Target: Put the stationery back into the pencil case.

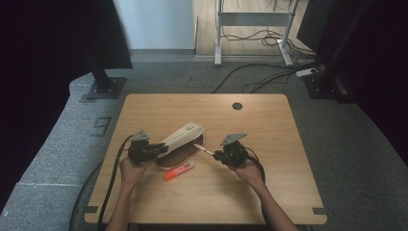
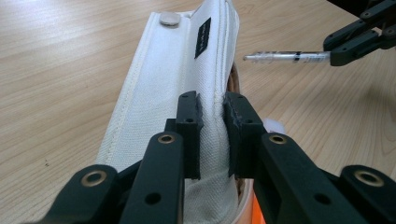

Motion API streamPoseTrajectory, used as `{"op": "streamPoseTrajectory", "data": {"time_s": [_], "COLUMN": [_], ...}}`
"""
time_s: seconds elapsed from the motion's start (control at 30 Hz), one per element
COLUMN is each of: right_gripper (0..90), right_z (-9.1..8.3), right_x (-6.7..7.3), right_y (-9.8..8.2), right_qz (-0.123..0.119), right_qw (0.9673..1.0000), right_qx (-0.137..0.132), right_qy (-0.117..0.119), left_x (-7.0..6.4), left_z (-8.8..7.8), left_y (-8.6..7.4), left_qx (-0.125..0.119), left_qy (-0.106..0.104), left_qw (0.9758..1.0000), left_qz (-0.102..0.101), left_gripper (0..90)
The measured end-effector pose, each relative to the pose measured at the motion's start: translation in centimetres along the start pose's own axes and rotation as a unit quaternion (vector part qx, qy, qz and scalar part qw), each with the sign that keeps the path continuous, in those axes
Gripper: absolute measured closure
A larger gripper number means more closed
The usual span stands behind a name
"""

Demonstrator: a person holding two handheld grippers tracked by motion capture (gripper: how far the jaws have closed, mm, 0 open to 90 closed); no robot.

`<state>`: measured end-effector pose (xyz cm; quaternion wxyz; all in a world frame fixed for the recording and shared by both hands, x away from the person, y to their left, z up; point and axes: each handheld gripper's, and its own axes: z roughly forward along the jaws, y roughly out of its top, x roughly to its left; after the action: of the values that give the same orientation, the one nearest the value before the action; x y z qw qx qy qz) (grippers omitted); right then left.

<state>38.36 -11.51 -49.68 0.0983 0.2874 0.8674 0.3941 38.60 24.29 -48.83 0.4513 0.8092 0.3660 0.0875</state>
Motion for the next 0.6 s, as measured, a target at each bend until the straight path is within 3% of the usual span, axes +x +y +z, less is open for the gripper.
{"op": "streamPoseTrajectory", "data": {"time_s": [0.6], "right_gripper": [78.7], "right_z": [3.7], "right_x": [0.9], "right_y": [2.5], "right_qz": [-0.022], "right_qw": [0.9995], "right_qx": [0.019], "right_qy": [0.014], "left_x": [0.0], "left_z": [-0.2], "left_y": [0.1], "left_qx": [-0.008], "left_qy": [0.002], "left_qw": [1.0], "left_qz": [-0.002], "left_gripper": [77.3]}}
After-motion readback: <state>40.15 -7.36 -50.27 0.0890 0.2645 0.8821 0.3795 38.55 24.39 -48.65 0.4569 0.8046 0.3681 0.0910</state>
